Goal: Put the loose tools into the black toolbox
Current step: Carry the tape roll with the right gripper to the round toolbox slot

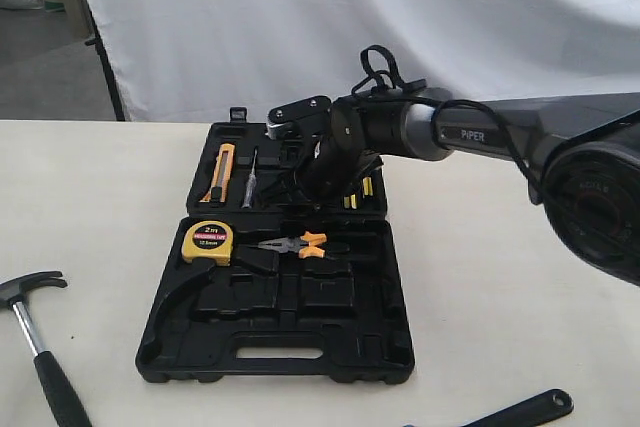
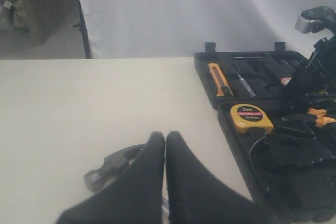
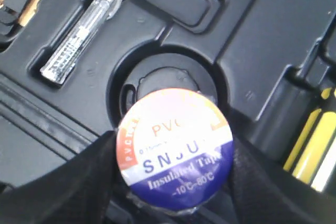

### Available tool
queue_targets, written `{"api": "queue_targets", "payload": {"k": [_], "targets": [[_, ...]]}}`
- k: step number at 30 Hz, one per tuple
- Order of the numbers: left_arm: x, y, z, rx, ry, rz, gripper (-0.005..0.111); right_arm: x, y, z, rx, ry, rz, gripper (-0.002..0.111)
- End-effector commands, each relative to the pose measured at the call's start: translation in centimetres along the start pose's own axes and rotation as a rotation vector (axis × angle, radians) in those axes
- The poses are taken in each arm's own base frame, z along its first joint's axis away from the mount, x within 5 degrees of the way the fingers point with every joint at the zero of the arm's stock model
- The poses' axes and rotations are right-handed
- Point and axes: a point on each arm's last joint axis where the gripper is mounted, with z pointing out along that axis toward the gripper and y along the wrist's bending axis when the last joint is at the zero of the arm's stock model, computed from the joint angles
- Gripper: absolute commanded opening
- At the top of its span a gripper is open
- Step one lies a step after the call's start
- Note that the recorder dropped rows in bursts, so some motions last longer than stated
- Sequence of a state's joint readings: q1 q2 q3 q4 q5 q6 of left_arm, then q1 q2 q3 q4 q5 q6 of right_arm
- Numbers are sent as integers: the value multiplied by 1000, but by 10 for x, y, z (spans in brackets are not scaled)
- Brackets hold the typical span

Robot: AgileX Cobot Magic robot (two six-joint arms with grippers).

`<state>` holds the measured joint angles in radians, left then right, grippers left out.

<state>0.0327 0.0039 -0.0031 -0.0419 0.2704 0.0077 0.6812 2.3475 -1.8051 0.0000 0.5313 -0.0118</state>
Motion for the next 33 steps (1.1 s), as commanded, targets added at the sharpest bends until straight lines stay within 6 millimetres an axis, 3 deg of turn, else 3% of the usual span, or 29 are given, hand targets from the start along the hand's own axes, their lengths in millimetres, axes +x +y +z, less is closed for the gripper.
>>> {"api": "queue_targets", "payload": {"k": [1, 12, 21, 33], "targets": [[1, 0, 0, 7, -2, -1, 1, -5, -2, 1, 2, -18, -7, 0], [1, 0, 0, 7, -2, -1, 1, -22, -2, -3, 4, -97, -7, 0], [1, 0, 0, 7, -2, -1, 1, -9, 0, 24, -3, -89, 3, 0], [1, 0, 0, 7, -2, -1, 1, -6, 10, 26, -15, -60, -10, 0]]}}
